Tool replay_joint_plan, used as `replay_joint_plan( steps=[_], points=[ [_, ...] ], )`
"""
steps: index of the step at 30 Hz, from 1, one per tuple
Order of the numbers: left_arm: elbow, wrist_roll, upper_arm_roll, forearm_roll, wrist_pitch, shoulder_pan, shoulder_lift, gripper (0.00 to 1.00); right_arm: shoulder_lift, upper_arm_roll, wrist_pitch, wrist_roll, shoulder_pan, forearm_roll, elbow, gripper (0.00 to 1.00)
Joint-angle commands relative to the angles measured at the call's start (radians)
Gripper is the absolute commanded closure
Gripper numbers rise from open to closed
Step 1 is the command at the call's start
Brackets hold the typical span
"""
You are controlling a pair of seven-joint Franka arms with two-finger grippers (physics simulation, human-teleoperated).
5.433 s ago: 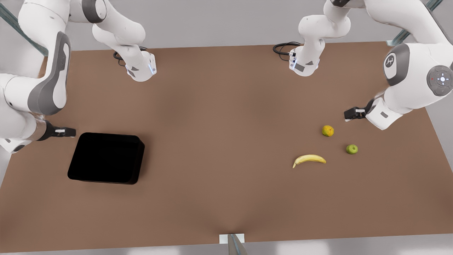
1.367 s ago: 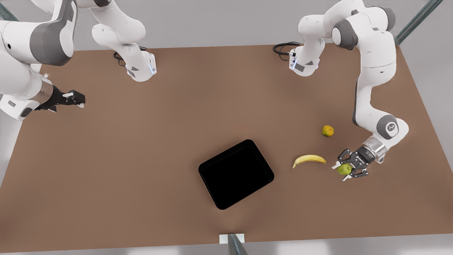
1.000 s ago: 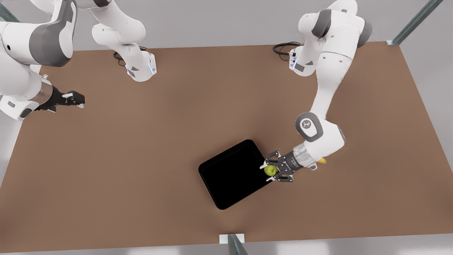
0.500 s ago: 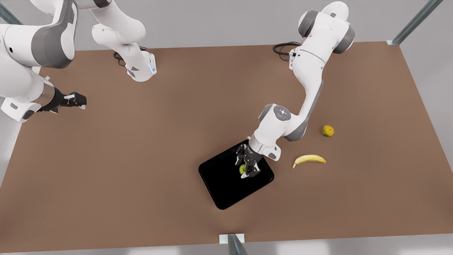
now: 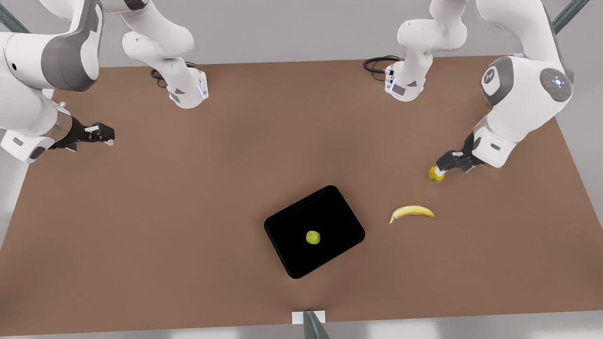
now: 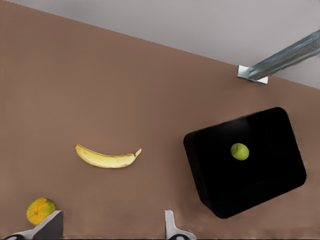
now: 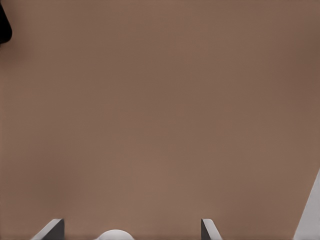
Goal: Place the storage box in the middle with the right arm, and place the apple in the storage box with the left arm
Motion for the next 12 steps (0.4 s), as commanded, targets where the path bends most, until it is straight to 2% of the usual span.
replay_joint_plan(
  steps=[1, 2, 5, 8, 12],
  points=[
    [0.052, 0.019, 0.0, 0.082, -0.062, -0.027, 0.016, 0.04, 0.0, 0.0, 0.0, 0.0, 0.001, 0.0, 0.0, 0.0],
    [0.124, 0.027, 0.0, 0.077, -0.13, -0.015, 0.047, 0.04, 0.005, 0.0, 0.0, 0.0, 0.001, 0.0, 0.002, 0.0],
    [0.02, 0.164, -0.023, 0.125, -0.056, -0.017, 0.058, 0.03, 0.005, 0.0, 0.0, 0.0, 0.001, 0.0, 0.002, 0.0],
    [0.061, 0.148, -0.028, 0.131, -0.055, -0.044, 0.151, 0.01, 0.006, 0.0, 0.0, 0.0, 0.001, 0.0, 0.002, 0.0],
    [0.061, 0.15, -0.028, 0.167, -0.051, -0.044, 0.148, 0.01, 0.005, 0.0, 0.0, 0.0, 0.001, 0.0, 0.002, 0.0]
  ],
)
